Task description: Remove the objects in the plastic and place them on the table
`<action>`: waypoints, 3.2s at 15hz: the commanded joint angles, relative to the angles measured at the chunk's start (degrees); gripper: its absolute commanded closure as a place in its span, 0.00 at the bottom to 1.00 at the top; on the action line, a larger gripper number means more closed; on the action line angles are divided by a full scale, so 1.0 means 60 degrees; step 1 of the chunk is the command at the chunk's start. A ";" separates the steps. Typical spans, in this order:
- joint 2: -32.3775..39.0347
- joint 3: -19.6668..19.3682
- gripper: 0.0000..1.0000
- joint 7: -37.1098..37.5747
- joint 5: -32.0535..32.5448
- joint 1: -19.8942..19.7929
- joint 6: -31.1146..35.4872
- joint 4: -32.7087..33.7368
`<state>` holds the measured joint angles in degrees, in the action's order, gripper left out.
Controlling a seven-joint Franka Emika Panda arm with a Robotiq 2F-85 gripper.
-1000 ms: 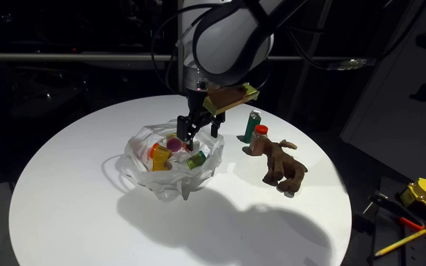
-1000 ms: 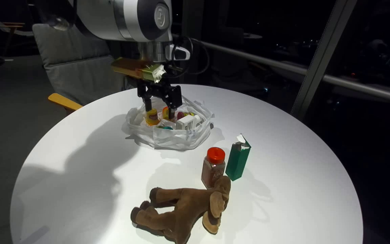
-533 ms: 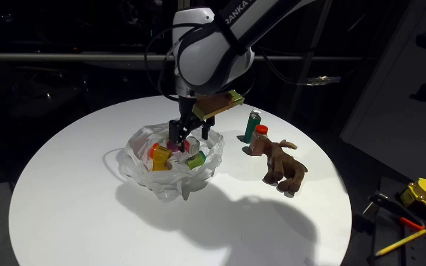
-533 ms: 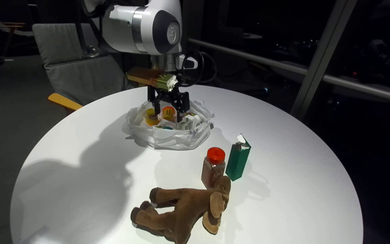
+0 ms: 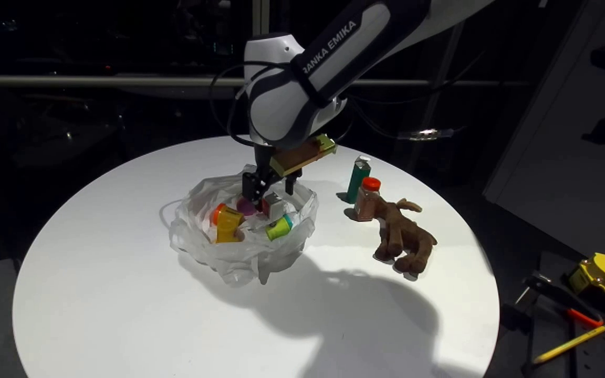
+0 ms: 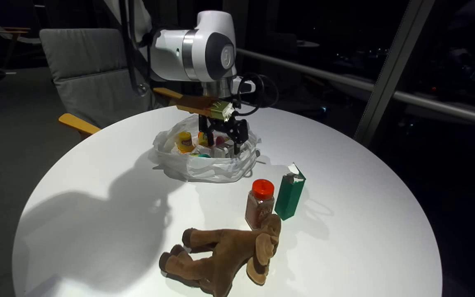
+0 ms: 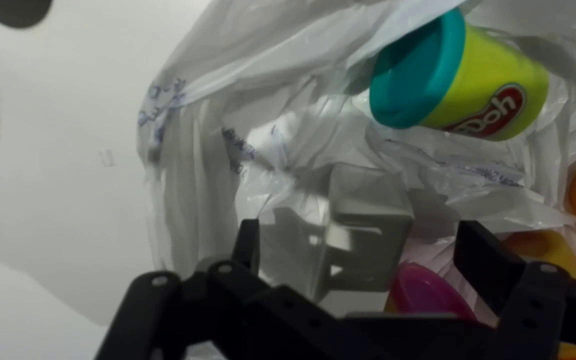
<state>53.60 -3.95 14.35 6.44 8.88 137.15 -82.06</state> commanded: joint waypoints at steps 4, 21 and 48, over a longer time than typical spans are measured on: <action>0.0861 -0.0422 0.42 0.0187 0.0152 0.0129 -0.0630 0.1552; -0.3107 -0.0188 0.90 0.0870 0.0054 0.0424 -0.0423 -0.2636; -0.5853 -0.0112 0.90 0.1799 -0.1742 -0.0684 0.4072 -0.9308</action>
<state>17.98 -5.53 25.44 -1.59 5.15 158.14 -138.49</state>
